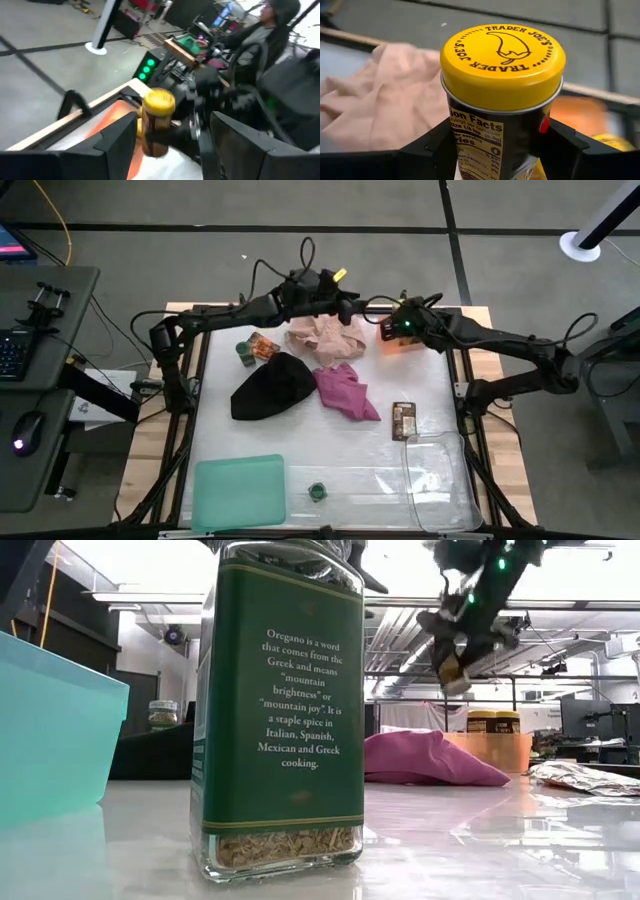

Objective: Sort spices by type
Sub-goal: Put the yellow seasoning bottle into the orange bin

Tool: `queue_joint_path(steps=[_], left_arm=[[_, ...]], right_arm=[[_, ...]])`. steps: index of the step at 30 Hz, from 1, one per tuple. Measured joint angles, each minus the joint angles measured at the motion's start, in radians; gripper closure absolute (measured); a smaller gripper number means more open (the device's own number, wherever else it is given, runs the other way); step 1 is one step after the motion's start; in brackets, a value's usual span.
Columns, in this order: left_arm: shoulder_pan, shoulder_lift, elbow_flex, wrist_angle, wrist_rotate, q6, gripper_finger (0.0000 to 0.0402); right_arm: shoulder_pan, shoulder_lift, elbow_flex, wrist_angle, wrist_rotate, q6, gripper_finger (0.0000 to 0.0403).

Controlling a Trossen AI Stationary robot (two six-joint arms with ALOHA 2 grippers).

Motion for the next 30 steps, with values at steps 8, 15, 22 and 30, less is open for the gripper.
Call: queue_joint_path(steps=[8,15,22,30], left_arm=[[0.109,0.004,0.000,0.014,0.039,-0.019,0.0161],[0.179,0.119,0.000,0.157,0.224,-0.155,0.0161],[0.181,0.197,0.000,0.258,0.333,-0.167,0.0161],[0.169,0.254,0.000,0.256,0.310,-0.172,0.0161]], right_arm=[[0.034,-0.079,-0.281,0.519,0.016,-0.102,0.0195],[0.046,0.005,-0.332,0.561,0.232,0.048,0.0195],[0.064,0.133,-0.320,0.562,0.287,0.110,0.0195],[0.080,0.208,-0.318,0.518,0.321,0.189,0.0195]])
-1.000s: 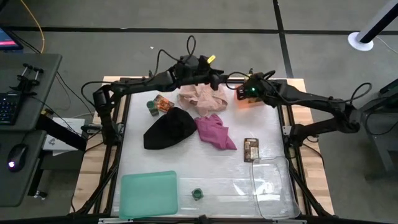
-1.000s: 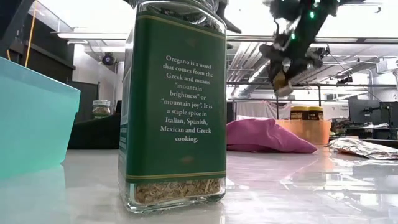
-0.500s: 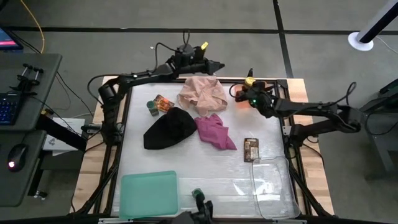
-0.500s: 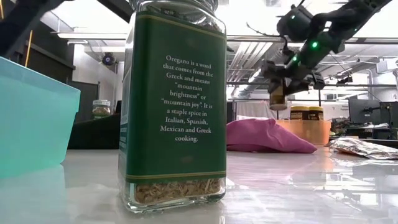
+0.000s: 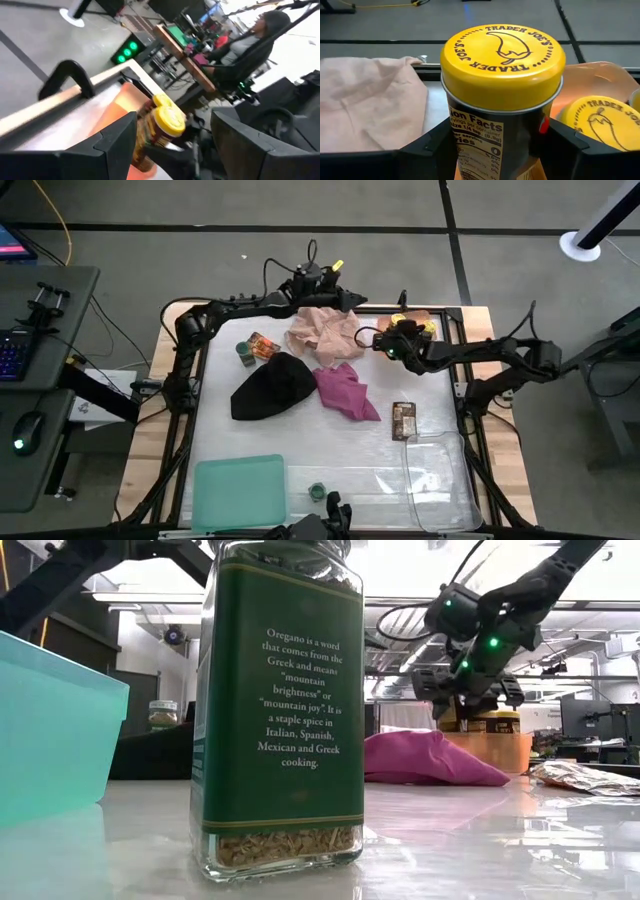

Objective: Sort spices by type
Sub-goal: Put the yellow seasoning bottle into the orange bin

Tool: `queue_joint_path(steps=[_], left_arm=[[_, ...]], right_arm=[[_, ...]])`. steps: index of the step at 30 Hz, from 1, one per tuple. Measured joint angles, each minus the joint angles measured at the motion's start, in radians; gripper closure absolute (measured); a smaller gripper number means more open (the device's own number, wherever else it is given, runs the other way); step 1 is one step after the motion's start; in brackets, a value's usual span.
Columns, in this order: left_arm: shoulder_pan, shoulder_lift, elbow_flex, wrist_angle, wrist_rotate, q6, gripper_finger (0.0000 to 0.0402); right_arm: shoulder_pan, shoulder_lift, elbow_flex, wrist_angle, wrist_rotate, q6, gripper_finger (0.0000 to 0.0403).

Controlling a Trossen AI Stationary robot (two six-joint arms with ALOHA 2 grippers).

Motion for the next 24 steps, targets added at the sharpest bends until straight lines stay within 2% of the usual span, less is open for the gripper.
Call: queue_joint_path(steps=[4,10,12,17,24], left_arm=[[-0.007,0.038,0.054,-0.023,-0.029,-0.001,0.0161],[-0.014,0.136,0.255,-0.223,-0.029,0.046,0.0175],[-0.019,0.157,0.302,-0.261,-0.028,0.064,0.0183],[-0.022,0.162,0.324,-0.262,-0.021,0.072,0.0197],[-0.019,0.162,0.324,-0.275,-0.022,0.072,0.0200]], right_arm=[[0.000,0.007,0.000,-0.012,0.004,-0.002,0.0195],[0.001,0.007,0.000,-0.045,-0.002,-0.003,0.0195],[0.001,0.007,0.000,-0.047,-0.002,-0.002,0.0183],[0.001,0.007,0.000,-0.048,-0.003,-0.002,0.0114],[0.001,0.007,0.000,-0.048,-0.015,-0.002,0.0103]])
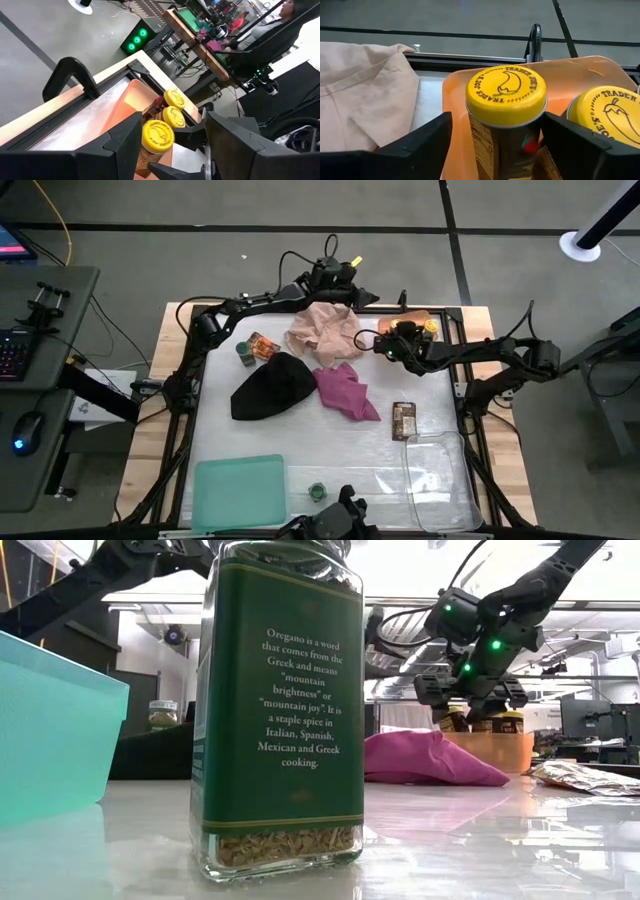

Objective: Sort spices by type
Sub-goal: Put the yellow seasoning bottle into the orange bin

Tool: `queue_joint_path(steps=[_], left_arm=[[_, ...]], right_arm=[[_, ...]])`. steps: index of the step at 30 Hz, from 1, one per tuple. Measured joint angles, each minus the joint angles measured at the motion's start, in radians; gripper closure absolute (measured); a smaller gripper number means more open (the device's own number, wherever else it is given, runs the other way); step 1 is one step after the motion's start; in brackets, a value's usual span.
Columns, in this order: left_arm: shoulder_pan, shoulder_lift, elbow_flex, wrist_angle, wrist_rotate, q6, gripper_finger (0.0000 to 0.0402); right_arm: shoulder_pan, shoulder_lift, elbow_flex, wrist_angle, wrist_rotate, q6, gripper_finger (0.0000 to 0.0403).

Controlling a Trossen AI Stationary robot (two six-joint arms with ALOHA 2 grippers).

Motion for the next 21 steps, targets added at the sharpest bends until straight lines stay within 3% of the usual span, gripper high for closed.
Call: queue_joint_path(steps=[14,21], left_arm=[[0.047,0.000,0.000,-0.009,0.057,-0.024,0.0200],[0.099,-0.002,0.000,0.002,0.120,-0.097,0.0200]], right_arm=[[0.000,-0.007,0.000,-0.006,-0.084,0.004,0.0100],[0.000,-0.092,0.000,-0.092,-0.072,0.004,0.0100]])
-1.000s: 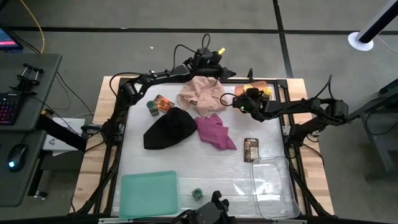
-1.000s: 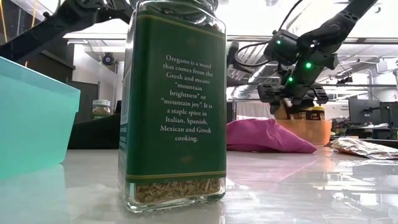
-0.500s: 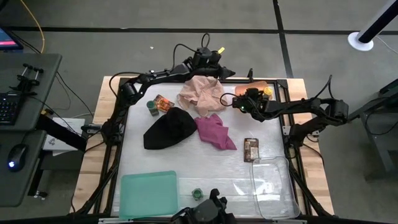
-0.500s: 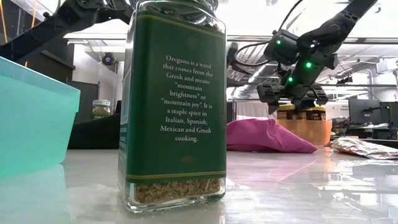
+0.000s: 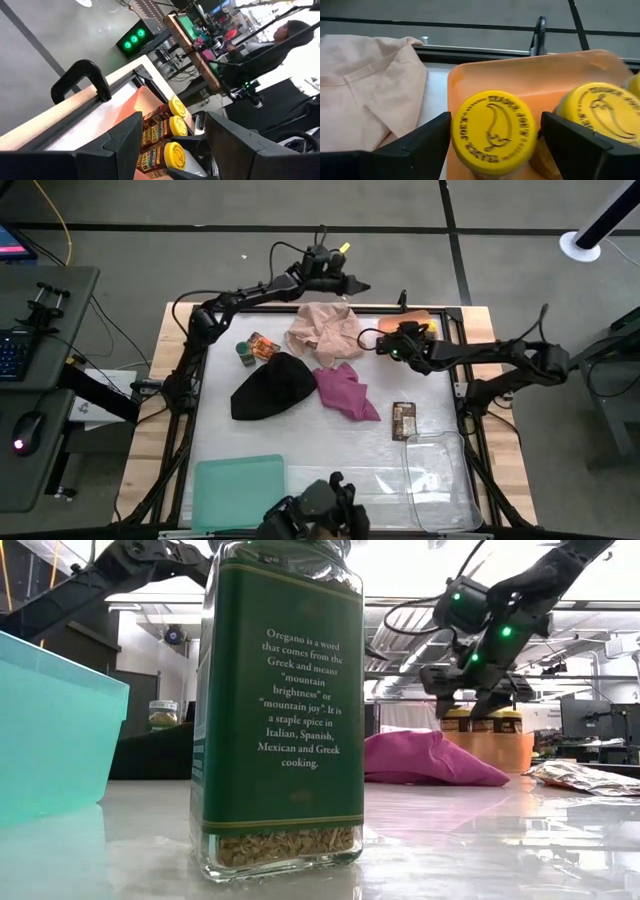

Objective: Sort spices by type
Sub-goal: Put the yellow seasoning bottle into the orange bin, then put the top green seasoning bottle into the blue bin

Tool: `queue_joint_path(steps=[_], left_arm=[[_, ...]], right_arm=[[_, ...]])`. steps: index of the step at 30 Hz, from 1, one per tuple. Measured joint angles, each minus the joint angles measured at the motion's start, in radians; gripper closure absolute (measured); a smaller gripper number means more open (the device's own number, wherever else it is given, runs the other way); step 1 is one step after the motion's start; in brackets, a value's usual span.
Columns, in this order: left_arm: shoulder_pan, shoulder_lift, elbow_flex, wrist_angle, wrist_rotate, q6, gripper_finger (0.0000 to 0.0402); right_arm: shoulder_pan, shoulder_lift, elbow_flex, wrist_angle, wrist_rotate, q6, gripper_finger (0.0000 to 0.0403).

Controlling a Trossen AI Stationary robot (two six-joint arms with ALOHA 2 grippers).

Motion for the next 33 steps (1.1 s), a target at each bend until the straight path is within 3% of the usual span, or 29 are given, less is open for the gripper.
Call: queue_joint_path(steps=[5,17,23,26,29,33], left_arm=[[0.025,0.000,0.000,0.032,0.047,-0.024,0.0200],[0.044,-0.001,0.000,0.157,0.055,-0.098,0.0200],[0.062,-0.006,0.000,0.200,0.256,-0.011,0.0223],[0.059,-0.039,0.000,0.095,0.357,0.069,0.0278],[0.019,-0.114,-0.001,-0.168,0.380,0.296,0.0365],[-0.058,-0.249,-0.001,-0.617,0.201,0.716,0.0392]], right_arm=[[0.000,-0.069,0.000,-0.051,0.004,0.001,0.0100],[-0.001,-0.196,0.000,-0.030,0.014,-0.007,0.0100],[-0.001,-0.254,0.000,0.148,-0.063,-0.105,0.0100],[-0.001,-0.283,0.000,0.227,-0.158,-0.137,0.0101],[0.000,-0.298,0.000,0.266,-0.294,-0.138,0.0105],[0.007,-0.303,0.000,0.261,-0.390,-0.131,0.0111]])
